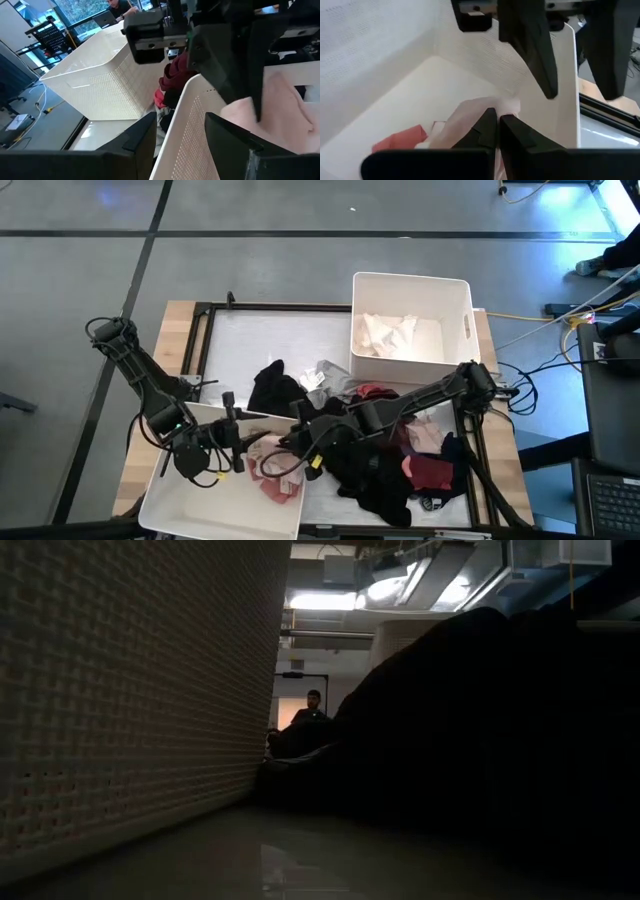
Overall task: Sort clothes
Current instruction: Put the pink sock into the bottom white bin, then put the pink boxer into the bottom white bin
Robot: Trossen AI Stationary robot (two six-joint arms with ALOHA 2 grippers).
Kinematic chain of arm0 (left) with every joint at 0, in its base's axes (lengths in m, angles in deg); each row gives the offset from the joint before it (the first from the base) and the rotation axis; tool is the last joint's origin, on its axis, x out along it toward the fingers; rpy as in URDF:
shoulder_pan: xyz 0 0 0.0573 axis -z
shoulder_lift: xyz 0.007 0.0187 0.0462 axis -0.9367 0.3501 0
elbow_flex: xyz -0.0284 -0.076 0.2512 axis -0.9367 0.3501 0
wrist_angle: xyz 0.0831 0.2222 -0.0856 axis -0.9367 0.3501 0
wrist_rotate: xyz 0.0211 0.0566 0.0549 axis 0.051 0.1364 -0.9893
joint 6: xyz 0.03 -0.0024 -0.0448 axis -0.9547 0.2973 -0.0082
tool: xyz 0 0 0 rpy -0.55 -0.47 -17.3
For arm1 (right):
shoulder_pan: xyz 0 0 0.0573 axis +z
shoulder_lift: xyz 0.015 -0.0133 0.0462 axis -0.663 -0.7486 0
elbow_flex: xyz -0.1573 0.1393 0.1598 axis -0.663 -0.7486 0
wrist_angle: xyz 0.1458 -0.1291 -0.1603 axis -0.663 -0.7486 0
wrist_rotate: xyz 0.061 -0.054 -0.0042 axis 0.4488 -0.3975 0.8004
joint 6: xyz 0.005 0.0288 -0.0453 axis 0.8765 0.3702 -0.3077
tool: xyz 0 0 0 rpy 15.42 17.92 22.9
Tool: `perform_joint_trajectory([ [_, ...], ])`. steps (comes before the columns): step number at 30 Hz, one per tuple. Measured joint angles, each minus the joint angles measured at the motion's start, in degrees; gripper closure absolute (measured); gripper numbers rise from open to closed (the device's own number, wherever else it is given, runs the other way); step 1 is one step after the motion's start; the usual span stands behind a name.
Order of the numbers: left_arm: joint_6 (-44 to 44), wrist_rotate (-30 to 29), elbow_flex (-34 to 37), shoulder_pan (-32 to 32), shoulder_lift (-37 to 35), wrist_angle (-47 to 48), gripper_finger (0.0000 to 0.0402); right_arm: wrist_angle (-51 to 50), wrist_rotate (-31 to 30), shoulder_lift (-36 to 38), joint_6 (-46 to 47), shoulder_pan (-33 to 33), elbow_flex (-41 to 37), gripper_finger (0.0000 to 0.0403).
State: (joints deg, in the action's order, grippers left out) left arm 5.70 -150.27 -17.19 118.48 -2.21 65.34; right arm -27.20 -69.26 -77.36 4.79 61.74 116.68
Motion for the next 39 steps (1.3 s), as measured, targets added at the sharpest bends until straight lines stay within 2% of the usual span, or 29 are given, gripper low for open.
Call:
perform_joint_trajectory([
  [4, 0.0, 0.0, 0.0, 0.0, 0.0, 0.0, 0.0245, 0.5, 0.2, 0.0, 0.0, 0.0, 0.0, 0.0382],
  [7, 0.0, 0.0, 0.0, 0.0, 0.0, 0.0, 0.0245, 0.2, -0.1, 0.0, 0.0, 0.0, 0.0, 0.0362],
  [16, 0.0, 0.0, 0.0, 0.0, 0.0, 0.0, 0.0245, 0.3, -0.8, 0.0, -1.3, 0.0, 0.0, 0.0203],
  [21, 0.0, 0.0, 0.0, 0.0, 0.0, 0.0, 0.0245, -0.7, -0.8, 0.0, -2.8, 0.1, 0.4, 0.0146],
  [28, 0.0, 0.0, 0.0, 0.0, 0.0, 0.0, 0.0245, -11.8, -2.4, 1.6, -1.5, 0.1, 4.8, 0.0126],
  [32, 0.3, 0.0, 0.0, 0.0, 0.0, 0.2, 0.0245, -21.3, -2.8, 4.2, 3.0, 0.1, 7.7, 0.0125],
  [39, 0.4, 0.0, 0.0, 0.0, 0.0, 0.2, 0.0245, -36.5, -5.1, 10.4, 13.0, 0.6, 7.8, 0.0125],
])
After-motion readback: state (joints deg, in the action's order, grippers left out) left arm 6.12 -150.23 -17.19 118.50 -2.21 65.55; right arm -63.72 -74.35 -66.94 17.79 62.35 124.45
